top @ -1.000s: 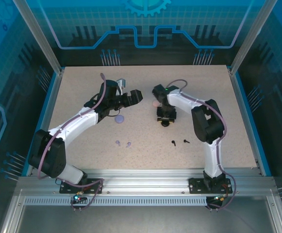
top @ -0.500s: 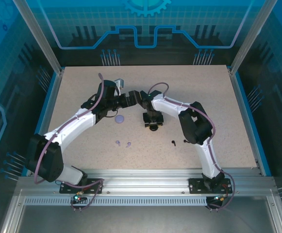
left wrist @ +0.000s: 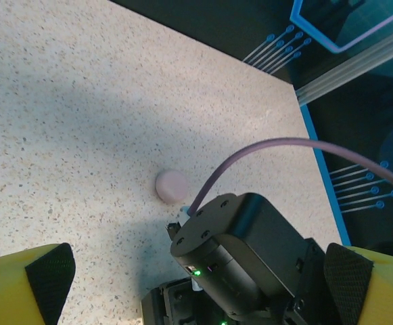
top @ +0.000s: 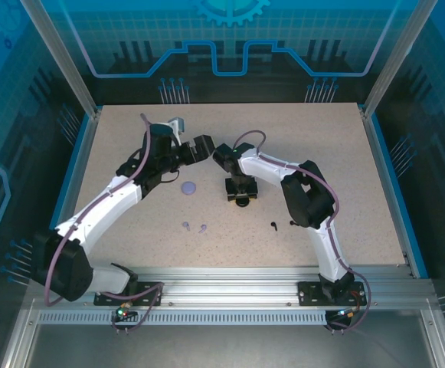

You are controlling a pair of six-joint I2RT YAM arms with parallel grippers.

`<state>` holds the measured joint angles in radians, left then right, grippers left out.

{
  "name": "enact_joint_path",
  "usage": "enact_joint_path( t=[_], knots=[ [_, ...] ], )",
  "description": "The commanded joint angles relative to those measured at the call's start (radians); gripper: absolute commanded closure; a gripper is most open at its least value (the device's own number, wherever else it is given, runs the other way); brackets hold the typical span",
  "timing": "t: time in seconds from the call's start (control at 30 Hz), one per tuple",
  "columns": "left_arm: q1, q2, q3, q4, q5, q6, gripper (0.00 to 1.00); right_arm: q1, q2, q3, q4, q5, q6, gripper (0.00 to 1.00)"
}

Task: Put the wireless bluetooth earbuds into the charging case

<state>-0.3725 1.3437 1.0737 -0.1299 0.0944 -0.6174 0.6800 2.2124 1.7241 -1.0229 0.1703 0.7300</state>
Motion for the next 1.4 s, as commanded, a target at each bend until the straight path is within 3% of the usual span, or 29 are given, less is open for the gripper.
enact_joint_path(
  t=[0.0, 0.2, 0.5, 0.77, 1.0, 1.13, 1.37],
  knots=[
    [0.029, -0.037, -0.028, -0.006, -0.011, -0.084, 0.01, 0.018, 0.032, -0.028, 0.000, -0.060, 0.036, 0.55],
    [0.044, -0.087, -0.109, 0.092, 0.003, -0.127, 0.01, -0.004, -0.074, -0.091, 0.047, -0.077, 0.094, 0.59],
    [0.050, -0.048, -0.299, 0.384, 0.154, -0.134, 0.01, -0.141, -0.261, -0.136, 0.143, -0.179, 0.219, 0.59],
    [0.036, 0.088, -0.375, 0.674, 0.332, -0.159, 0.01, -0.224, -0.239, -0.050, 0.204, -0.295, 0.345, 0.60],
    [-0.026, 0.203, -0.383, 0.835, 0.306, -0.163, 0.03, -0.218, -0.220, -0.034, 0.304, -0.374, 0.528, 0.60],
    [-0.050, 0.265, -0.377, 0.914, 0.276, -0.179, 0.10, -0.197, -0.219, -0.025, 0.332, -0.380, 0.606, 0.60],
    [-0.070, 0.357, -0.352, 0.998, 0.263, -0.192, 0.32, -0.174, -0.225, 0.011, 0.326, -0.373, 0.644, 0.60]
  ],
)
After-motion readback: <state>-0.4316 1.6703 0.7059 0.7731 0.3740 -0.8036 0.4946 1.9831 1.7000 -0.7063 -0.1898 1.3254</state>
